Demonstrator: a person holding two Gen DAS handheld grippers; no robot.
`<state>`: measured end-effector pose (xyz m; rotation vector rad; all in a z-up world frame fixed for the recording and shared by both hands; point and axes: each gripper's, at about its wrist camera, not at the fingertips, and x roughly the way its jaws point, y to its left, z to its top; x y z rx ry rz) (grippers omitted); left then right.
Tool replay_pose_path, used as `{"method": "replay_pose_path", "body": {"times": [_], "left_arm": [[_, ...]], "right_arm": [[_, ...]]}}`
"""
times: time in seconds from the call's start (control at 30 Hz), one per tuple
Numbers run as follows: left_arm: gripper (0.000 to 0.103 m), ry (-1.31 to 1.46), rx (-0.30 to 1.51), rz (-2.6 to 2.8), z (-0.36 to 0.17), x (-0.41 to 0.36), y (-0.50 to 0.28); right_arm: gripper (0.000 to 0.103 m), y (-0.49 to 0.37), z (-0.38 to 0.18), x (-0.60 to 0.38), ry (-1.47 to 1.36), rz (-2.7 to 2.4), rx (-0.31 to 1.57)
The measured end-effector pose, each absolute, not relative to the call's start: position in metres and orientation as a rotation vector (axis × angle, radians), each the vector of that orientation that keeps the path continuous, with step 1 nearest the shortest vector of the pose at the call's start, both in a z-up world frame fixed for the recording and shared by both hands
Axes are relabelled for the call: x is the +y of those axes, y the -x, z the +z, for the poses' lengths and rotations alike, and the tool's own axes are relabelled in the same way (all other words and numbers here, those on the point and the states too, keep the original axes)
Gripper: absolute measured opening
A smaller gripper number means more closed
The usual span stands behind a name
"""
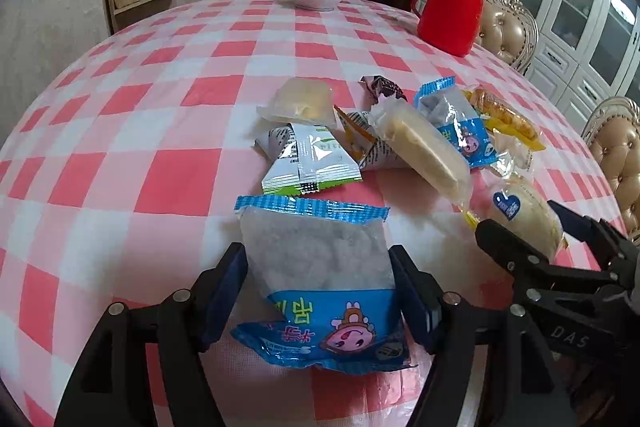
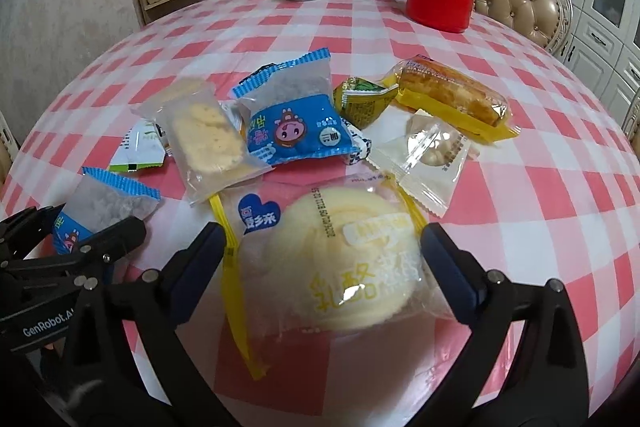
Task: Organize snacks
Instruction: 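Grasp the blue-printed pack with the left tool while the right tool grasps the round cream bun, then carry both snacks to the white box and open both tools to drop them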
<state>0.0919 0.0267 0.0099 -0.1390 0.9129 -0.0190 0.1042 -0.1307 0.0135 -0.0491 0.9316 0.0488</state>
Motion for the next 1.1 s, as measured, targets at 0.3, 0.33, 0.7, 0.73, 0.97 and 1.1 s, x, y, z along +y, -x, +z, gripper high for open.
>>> {"method": "replay_pose_path", "body": {"times": [0.3, 0.33, 0.7, 0.73, 0.97, 1.1], "left_arm": [[0.060, 0.120, 0.924, -0.069, 0.012, 0.024, -0.091], [0.058, 0.127, 0.924, -0.076, 0.012, 0.024, -0.091], [0.058, 0.151, 0.919, -0.093, 0.012, 0.025, -0.091], [0.060, 0.148, 0.919, -0.092, 0.012, 0.024, -0.091], [0.060, 0.157, 0.929, -0.096, 0.012, 0.026, -0.091], [0.060, 0.147, 0.930, -0.096, 0.011, 0.025, -0.091]], "right_arm": [[0.071, -0.080, 0.025, -0.143, 0.035, 0.052, 0.877], [0.069, -0.079, 0.028, -0.146, 0.002, 0.063, 0.873], [0.093, -0.069, 0.034, -0.160, -0.044, 0.077, 0.876], [0.096, -0.067, 0.034, -0.159, -0.028, 0.089, 0.874], [0.097, -0.085, 0.014, -0.135, 0.151, 0.198, 0.975], [0.097, -0.094, 0.005, -0.140, 0.124, 0.180, 1.015]]}}
